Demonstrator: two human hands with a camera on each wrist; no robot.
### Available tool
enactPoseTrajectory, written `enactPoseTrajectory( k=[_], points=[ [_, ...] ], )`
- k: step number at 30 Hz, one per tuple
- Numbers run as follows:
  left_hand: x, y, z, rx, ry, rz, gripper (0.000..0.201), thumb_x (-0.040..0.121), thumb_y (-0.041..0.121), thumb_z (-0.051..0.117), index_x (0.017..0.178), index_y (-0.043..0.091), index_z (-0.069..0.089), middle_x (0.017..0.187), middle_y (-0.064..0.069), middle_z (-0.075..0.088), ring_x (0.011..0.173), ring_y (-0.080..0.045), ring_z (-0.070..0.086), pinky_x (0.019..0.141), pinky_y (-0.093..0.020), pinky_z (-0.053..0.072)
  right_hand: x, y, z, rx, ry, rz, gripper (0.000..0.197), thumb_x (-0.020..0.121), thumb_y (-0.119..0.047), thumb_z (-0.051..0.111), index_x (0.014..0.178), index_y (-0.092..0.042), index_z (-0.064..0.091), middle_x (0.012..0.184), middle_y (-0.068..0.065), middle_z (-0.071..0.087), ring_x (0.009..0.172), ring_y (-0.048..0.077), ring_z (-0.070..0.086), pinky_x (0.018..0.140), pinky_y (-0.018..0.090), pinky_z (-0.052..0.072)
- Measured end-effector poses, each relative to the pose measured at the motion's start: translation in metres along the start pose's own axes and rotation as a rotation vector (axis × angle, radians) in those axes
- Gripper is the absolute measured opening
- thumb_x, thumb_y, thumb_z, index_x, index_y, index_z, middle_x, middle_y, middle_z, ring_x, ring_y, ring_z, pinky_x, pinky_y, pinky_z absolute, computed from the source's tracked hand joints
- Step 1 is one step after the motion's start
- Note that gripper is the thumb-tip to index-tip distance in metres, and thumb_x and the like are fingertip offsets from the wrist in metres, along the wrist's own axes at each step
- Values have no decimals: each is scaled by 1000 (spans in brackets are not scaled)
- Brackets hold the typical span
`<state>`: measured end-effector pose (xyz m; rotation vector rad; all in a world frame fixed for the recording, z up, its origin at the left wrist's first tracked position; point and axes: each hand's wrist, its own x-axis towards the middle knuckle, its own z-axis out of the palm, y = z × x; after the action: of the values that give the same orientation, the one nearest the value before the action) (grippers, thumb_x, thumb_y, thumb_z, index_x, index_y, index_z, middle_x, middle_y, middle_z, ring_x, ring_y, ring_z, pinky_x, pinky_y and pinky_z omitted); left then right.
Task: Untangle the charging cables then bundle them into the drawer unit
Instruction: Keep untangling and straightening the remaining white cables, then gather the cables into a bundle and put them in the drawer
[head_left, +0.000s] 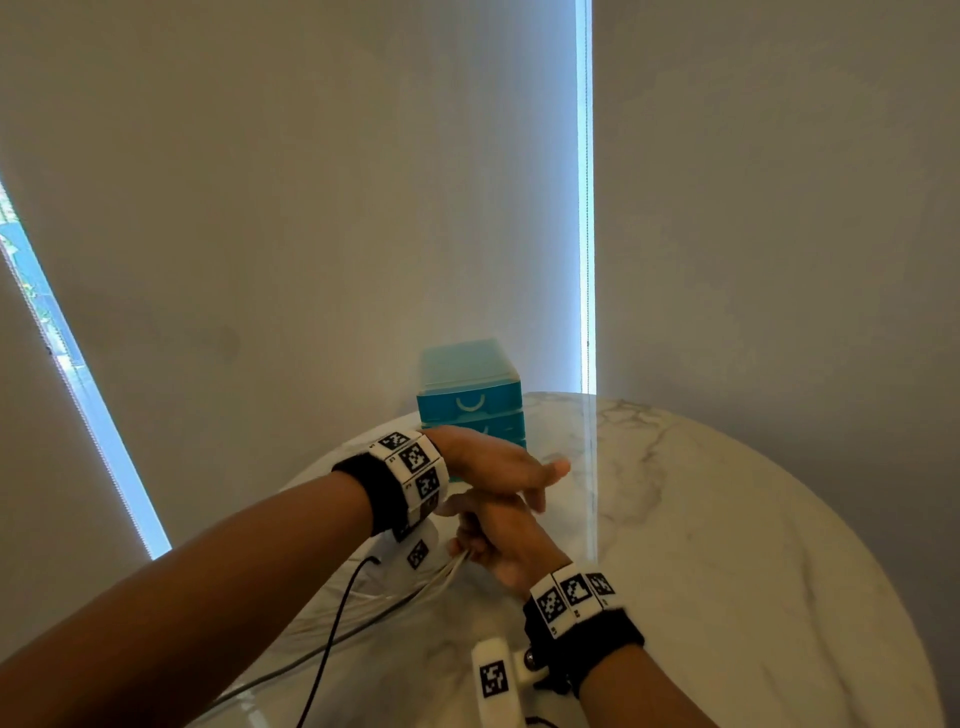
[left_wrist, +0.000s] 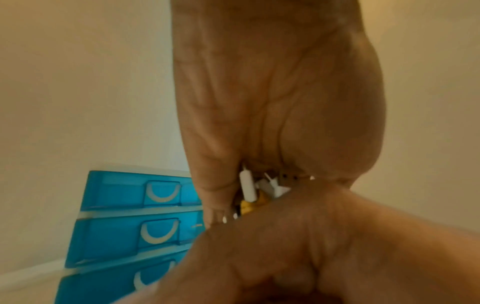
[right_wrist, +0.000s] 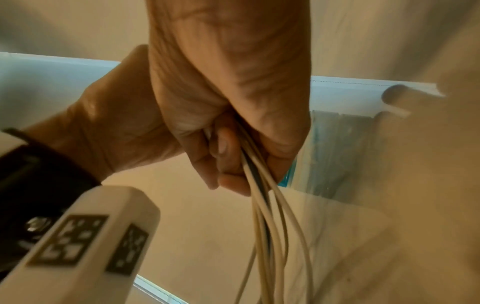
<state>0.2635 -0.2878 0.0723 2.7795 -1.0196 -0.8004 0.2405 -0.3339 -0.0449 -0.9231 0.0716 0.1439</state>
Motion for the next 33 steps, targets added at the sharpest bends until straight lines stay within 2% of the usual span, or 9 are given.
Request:
enactPoseTrajectory(
  k=[4, 7, 10, 13, 16, 19, 23, 30, 33],
  points=[
    [-8, -25, -23, -504, 381, 232, 84, 105, 75, 11, 120, 28, 79, 133, 5, 76, 131, -16, 67, 124, -52, 40, 0, 1, 2, -26, 5, 3, 26, 94, -4, 69, 83, -18, 50, 59, -1, 25, 45, 13, 25, 47, 28, 35],
    [-9, -47, -21, -632, 532, 104, 91, 104, 76, 9, 120, 14, 73, 125, -8, 77, 122, -27, 71, 114, -52, 51, -8, -11, 1, -9, -2, -34, 23, 98, -5, 65, 83, -17, 51, 54, -3, 28, 41, 11, 27, 46, 28, 35],
    [-16, -72, 12, -600, 287, 18, 99, 92, 90, 19, 136, 14, 65, 130, -12, 74, 117, -29, 73, 109, -51, 56, -17, -29, -2, 113, -73, -164, 9, 103, -16, 62, 105, -8, 65, 59, -2, 59, 47, 9, 53, 52, 26, 47],
    [-21, -86, 48, -596, -56, 100, 70, 104, 67, 51, 142, 9, 60, 122, -13, 78, 103, -28, 77, 104, -48, 60, -11, -36, -10, 178, -92, -205, 43, 98, -30, 70, 65, -19, 46, 50, -4, 38, 41, 9, 34, 47, 26, 42],
    [-27, -88, 61, -560, -81, 106, 29, 107, 41, 66, 112, 13, 70, 72, 1, 64, 61, -13, 60, 70, -36, 62, -9, -42, -14, 190, -99, -200, 55, 106, -34, 64, 60, -24, 35, 49, -5, 21, 41, 11, 20, 47, 28, 30],
    [-49, -102, 51, -670, -117, 30, 40, 108, 53, 59, 82, 22, 59, 59, 6, 39, 46, -8, 31, 43, -20, 31, -15, -63, -20, 250, -82, -223, 58, 107, -35, 61, 58, -25, 32, 49, -6, 22, 41, 11, 20, 45, 28, 25],
    [-89, -132, 31, -700, -54, -55, 60, 95, 80, 41, 70, 26, 45, 59, 9, 30, 47, -7, 21, 43, -20, 19, -25, -98, -33, 256, -17, -303, 60, 106, -33, 61, 59, -25, 25, 49, -7, 19, 40, 10, 18, 42, 27, 23],
    [-134, -211, 31, -552, 101, -212, 76, 71, 103, 48, 58, 29, 38, 61, 1, 31, 54, -18, 28, 58, -29, 40, -16, -148, -22, 183, 80, -422, 57, 102, -28, 62, 62, -28, 21, 48, -8, 14, 41, 12, 13, 42, 25, 22],
    [-148, -235, 5, -456, 409, -318, 92, 67, 112, 19, 57, 25, 45, 60, 1, 42, 54, -19, 36, 59, -30, 38, -13, -149, 3, 96, 66, -449, 57, 102, -26, 63, 62, -28, 21, 49, -7, 16, 43, 13, 15, 43, 26, 25]
  ],
)
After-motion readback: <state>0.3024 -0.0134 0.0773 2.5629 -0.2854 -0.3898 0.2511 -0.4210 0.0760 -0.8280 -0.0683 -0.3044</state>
